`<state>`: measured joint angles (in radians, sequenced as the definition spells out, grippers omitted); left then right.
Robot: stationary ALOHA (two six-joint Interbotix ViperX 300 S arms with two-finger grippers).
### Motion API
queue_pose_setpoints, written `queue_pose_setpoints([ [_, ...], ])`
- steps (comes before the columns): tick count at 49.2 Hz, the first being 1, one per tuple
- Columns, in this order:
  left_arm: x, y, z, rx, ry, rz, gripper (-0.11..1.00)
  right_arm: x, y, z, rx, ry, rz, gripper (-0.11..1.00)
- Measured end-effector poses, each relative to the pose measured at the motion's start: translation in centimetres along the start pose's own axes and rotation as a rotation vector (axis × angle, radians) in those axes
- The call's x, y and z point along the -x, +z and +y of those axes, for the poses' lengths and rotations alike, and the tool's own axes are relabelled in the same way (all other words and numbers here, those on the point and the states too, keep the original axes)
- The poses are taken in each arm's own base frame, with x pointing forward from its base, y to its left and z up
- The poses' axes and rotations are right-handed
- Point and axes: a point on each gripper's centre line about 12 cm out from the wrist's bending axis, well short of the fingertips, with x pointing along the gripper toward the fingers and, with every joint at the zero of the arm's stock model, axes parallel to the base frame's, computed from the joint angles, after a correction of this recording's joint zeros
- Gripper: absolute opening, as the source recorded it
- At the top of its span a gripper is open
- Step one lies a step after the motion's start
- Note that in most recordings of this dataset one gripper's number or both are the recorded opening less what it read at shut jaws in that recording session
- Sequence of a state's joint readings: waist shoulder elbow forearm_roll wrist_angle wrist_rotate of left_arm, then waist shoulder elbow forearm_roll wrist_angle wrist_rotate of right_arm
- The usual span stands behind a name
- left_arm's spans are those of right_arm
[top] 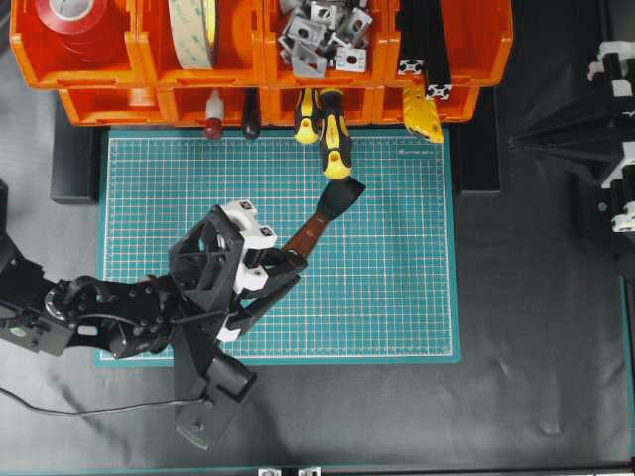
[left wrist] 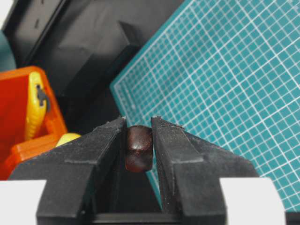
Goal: Pick scraper from container rack with left arm.
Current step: 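Lower the scraper onto the teal mat and open the left gripper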
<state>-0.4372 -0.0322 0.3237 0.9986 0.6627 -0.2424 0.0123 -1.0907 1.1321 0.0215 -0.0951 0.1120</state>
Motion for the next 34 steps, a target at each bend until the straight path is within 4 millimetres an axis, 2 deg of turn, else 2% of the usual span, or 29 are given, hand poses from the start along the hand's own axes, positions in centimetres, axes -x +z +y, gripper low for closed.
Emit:
queue_pose_setpoints([
  [6,-0.1,-0.1,-0.2,-0.004,-0.006,0.0,0.21,0.0,0.0,0.0,0.002,0.0,0.0,0.01],
  [19,-0.7,-1.7,-1.8,-0.033,-0.035,0.039,0.2,0.0,-0.1,0.0,0.001,-0.003,0.009,0.01],
  [28,-0.7,-1.9,-1.8,-0.032,-0.036,0.042,0.2,0.0,-0.1,-0.1,0.001,-0.004,0.009,0.01],
  [30,-0.6,-1.8,-1.9,-0.026,-0.038,0.04,0.24,0.0,-0.1,-0.1,0.001,-0.004,0.009,0.01],
  [34,-0.6,-1.8,-1.9,-0.021,-0.037,0.04,0.46,0.0,-0.1,-0.1,0.001,-0.004,0.009,0.01],
])
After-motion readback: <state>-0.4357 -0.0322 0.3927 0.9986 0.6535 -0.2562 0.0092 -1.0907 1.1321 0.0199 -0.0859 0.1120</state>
